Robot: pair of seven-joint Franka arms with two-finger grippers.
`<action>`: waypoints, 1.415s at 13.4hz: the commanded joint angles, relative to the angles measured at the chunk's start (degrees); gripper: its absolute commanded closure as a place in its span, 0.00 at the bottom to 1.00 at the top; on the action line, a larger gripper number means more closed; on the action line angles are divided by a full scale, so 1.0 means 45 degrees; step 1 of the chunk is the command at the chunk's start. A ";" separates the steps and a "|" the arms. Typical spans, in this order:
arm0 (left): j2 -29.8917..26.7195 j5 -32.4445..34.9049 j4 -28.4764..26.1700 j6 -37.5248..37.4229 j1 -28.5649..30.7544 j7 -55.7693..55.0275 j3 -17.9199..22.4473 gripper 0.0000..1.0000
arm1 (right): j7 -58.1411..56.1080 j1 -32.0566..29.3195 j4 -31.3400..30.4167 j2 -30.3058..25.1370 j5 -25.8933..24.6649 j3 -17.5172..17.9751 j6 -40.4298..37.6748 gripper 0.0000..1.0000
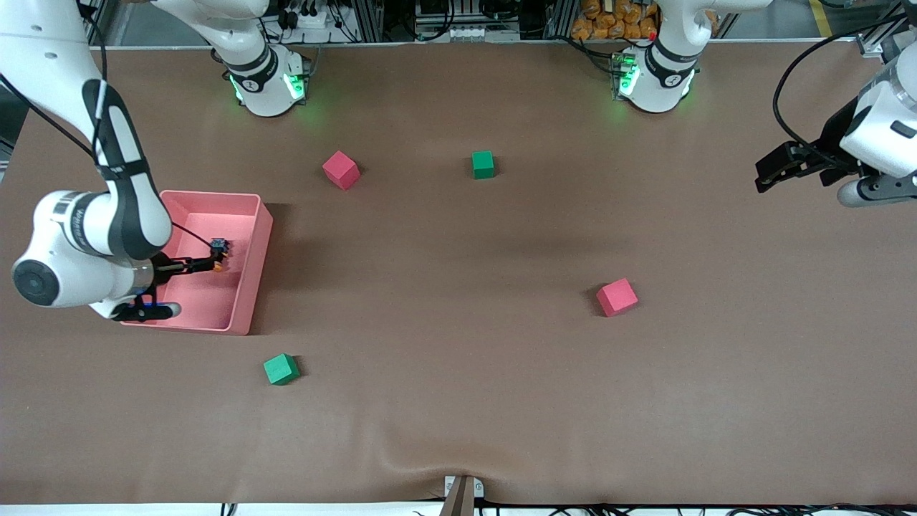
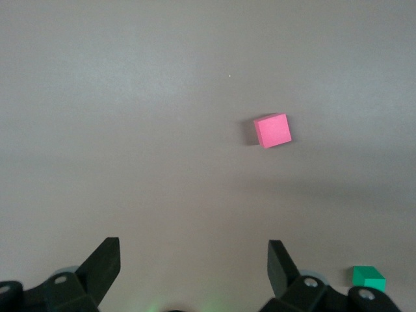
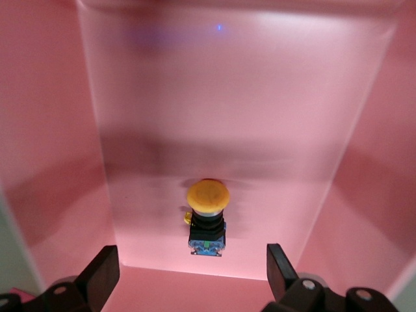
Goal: Place and upright button with both arms
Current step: 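Grasp the yellow button's black body with the right gripper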
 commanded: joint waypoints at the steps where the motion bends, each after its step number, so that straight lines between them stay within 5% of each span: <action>1: -0.0149 0.0074 0.0154 -0.0075 0.0082 0.0079 -0.0045 0.00 | -0.0168 -0.0113 -0.0440 0.0489 0.0031 0.0088 0.0807 0.00; 19: -0.0013 0.0015 0.0154 0.0139 0.0082 0.0059 -0.0045 0.00 | -0.0051 0.0023 -0.1614 0.0958 0.0050 -0.0420 0.0949 0.00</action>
